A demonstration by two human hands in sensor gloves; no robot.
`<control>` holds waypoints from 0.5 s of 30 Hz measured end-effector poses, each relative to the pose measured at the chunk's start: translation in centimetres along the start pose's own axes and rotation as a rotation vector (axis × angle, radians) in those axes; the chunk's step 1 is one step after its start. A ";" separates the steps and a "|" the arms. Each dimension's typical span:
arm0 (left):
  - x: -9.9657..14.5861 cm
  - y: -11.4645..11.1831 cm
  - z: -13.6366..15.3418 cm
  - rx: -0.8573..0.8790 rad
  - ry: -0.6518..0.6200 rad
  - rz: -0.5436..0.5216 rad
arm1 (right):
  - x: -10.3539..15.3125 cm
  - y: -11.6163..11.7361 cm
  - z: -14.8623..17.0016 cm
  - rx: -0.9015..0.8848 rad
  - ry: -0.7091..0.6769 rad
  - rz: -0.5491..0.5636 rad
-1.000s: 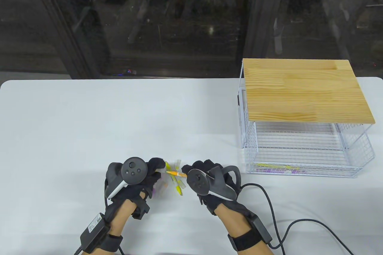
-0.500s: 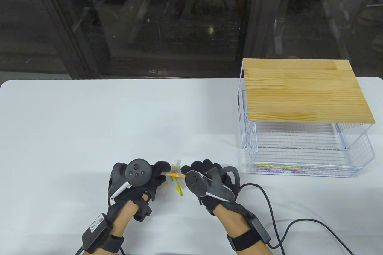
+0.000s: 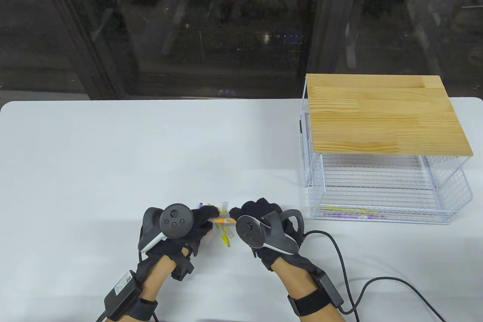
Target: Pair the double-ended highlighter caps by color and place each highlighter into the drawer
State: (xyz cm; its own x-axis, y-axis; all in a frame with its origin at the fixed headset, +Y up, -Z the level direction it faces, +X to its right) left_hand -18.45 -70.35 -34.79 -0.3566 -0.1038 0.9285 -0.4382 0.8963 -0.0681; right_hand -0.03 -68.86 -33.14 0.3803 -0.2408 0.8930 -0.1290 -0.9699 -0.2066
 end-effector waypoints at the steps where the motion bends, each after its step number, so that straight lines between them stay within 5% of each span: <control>1: 0.0 0.0 -0.1 -0.001 -0.008 -0.004 | 0.0 0.0 -0.1 0.001 -0.011 0.007; 15: 0.2 -0.4 -1.4 -0.047 -0.091 -0.044 | 0.3 -0.6 -1.0 0.117 -0.088 0.066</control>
State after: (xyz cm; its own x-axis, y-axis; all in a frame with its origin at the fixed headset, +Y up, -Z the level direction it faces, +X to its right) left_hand -17.22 -70.15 -34.08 -0.4122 -0.1800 0.8931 -0.4164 0.9091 -0.0089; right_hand -0.77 -68.27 -32.30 0.4537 -0.3020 0.8385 -0.0514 -0.9481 -0.3137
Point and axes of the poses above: the tracker on the back of each hand, its own z axis roughly to the little-finger side, its own x axis roughly from the fingertips to the wrist, y = z × x, the point moved 3 cm from there along -x, roughly from the wrist to the fingertips, and after that the axes turned 4 degrees about x, right-handed, at the moved point
